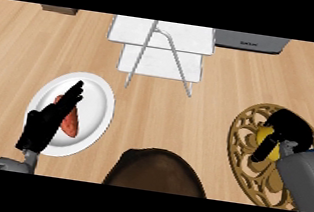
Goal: Pick the lemon from the placemat and place it in the tiered shelf
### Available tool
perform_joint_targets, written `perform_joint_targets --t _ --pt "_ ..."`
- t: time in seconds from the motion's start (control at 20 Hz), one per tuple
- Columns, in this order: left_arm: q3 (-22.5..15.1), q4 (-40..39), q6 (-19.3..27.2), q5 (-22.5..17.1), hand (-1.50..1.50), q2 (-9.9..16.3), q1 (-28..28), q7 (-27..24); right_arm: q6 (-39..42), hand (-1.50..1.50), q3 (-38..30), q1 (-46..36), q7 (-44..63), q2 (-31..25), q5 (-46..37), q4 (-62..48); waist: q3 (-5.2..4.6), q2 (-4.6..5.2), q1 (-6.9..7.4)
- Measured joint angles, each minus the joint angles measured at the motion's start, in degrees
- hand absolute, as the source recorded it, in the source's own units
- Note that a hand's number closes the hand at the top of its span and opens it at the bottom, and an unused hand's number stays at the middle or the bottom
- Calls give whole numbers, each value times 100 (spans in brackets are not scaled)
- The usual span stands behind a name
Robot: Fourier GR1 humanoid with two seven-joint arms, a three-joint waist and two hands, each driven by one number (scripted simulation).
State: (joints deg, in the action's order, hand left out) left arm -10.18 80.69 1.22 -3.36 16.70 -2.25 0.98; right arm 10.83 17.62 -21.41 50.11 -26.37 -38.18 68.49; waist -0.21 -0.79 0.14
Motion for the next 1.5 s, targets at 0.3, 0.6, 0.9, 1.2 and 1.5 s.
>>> perform_joint_targets --t 0.3,0.6,0.9,1.2,1.5 --pt "81 178 -44 68 0 -37 122 153 -157 150 -26 -18 52 118 -464 127 10 8 -6" --pt "213 -18 -124 138 0 -88 -23 78 -193 150 50 159 461 310 -886 1023 40 22 -50" --pt "259 48 -146 132 0 -73 8 213 -246 150 1038 377 993 1422 -1445 2488 41 7 -71" --pt "232 94 -96 221 0 -145 94 173 36 150 1479 256 1389 1771 -2374 3897 45 3 -87" --pt "216 160 -131 256 0 -182 174 82 168 150 1146 -427 1458 2270 -2978 4738 47 12 -48"
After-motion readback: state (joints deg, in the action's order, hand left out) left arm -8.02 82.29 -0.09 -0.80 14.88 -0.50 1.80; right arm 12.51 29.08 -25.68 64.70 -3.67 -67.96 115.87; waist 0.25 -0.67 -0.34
